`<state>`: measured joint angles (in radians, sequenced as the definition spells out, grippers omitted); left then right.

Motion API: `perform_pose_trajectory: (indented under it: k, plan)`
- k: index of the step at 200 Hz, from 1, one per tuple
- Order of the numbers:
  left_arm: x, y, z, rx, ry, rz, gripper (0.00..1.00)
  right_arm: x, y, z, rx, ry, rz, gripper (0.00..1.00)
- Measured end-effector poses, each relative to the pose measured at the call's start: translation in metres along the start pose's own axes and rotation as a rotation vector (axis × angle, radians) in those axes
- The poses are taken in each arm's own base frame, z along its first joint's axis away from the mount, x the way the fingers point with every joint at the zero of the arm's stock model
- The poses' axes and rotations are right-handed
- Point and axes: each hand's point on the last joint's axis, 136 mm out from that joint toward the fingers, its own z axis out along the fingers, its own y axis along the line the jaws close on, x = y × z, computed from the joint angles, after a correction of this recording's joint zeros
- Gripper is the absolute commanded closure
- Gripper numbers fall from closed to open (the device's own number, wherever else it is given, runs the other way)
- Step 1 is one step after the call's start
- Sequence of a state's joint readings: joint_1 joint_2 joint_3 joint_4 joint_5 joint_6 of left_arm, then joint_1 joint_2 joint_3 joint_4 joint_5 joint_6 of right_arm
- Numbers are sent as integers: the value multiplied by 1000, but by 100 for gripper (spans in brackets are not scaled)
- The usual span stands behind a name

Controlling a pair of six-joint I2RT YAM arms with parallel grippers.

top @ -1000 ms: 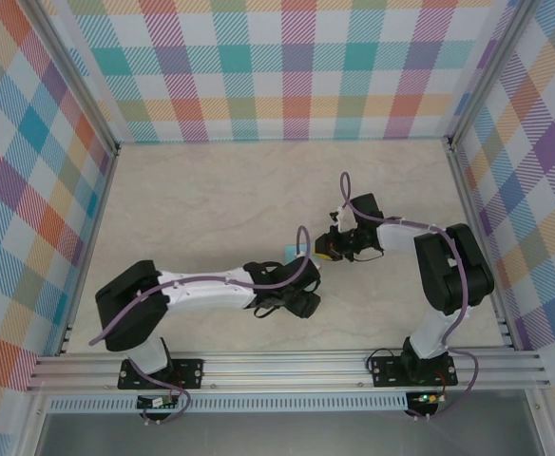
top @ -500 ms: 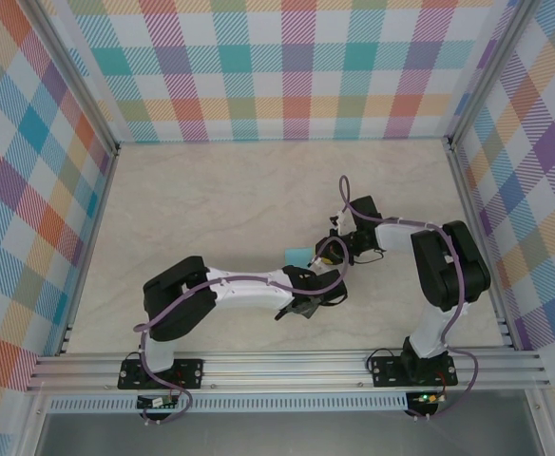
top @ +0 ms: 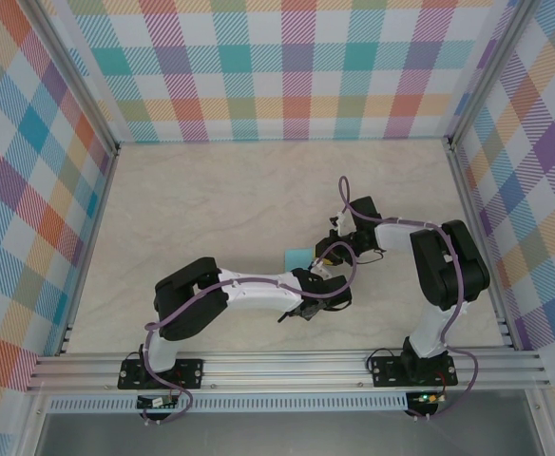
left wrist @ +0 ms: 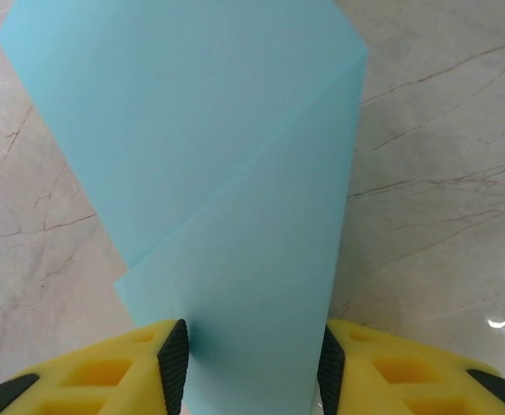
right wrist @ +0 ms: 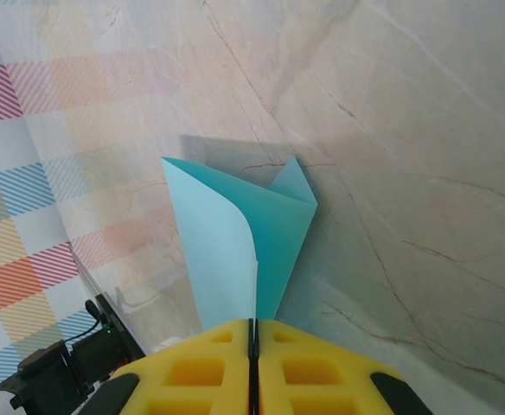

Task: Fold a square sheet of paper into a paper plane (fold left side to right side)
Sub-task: Fold the wing for the fifth time at the center of the table.

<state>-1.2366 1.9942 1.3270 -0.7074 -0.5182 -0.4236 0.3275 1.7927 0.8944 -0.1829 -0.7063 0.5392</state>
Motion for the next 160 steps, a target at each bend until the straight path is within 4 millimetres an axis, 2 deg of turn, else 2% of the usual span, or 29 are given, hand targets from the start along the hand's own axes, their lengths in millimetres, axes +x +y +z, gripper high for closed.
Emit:
perform_pose_trajectory:
  k: [37,160]
  plan:
    - [0,-1,2,-1,3,2,58,-2,-1,2,3,3,4,91]
    - [1,-10,-3,9,-9,33,78,-2,-3,2,10,2,8,91]
